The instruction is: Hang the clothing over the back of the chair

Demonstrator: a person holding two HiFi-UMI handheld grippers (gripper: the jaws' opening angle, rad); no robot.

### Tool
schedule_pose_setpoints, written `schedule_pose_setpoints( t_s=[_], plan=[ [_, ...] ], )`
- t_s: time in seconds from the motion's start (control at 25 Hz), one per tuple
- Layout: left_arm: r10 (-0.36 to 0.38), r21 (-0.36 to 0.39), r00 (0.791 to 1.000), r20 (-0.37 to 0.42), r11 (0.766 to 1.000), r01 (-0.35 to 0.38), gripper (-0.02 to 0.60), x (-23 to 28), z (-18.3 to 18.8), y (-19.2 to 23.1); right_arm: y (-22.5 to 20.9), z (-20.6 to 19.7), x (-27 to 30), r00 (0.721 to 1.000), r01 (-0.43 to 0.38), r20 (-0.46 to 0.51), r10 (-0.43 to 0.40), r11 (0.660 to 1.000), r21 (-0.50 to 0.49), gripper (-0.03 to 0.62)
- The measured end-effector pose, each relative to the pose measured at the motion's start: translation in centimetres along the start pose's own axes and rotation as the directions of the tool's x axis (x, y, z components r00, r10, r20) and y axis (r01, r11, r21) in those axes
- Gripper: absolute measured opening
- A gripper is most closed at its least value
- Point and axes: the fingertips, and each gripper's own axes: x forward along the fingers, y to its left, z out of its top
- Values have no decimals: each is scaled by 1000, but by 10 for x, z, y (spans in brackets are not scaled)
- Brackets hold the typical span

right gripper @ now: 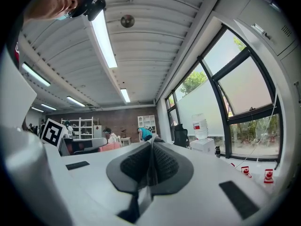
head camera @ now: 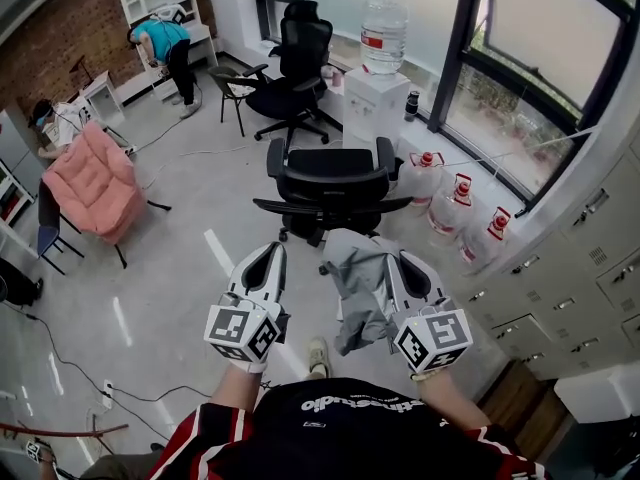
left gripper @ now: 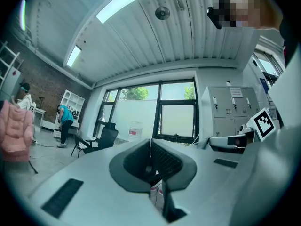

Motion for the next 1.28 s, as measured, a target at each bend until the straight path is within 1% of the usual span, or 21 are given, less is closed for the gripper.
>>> schedule_pose_setpoints(
  t_s=[0.28, 0.52, 0.68, 0.92, 1.12, 1.28],
  plan=[
    [-30, 43, 1000, 6, 999, 30, 26, 61, 26, 40, -17, 24, 71, 999, 32, 11, -32, 999, -10, 21],
    [-40, 40, 999, 7, 998, 39, 26, 105, 38, 88, -29, 38, 133, 998, 52, 18, -52, 998, -28, 21],
    [-54, 37, 998, 22, 998, 53, 26, 130, 47, 118, -31, 48, 171, 997, 70, 33, -68, 997, -44, 21],
    [-84, 26, 996, 30, 996, 83, 26, 162, 44, 159, -33, 48, 220, 995, 94, 34, -92, 994, -60, 21],
    [-100, -6, 995, 16, 995, 100, 26, 181, 31, 172, -39, 48, 245, 995, 101, 23, -100, 992, -76, 21],
    [-91, -24, 996, 10, 996, 91, 26, 191, 24, 187, -38, 45, 265, 996, 89, 9, -88, 993, -83, 21]
  ],
)
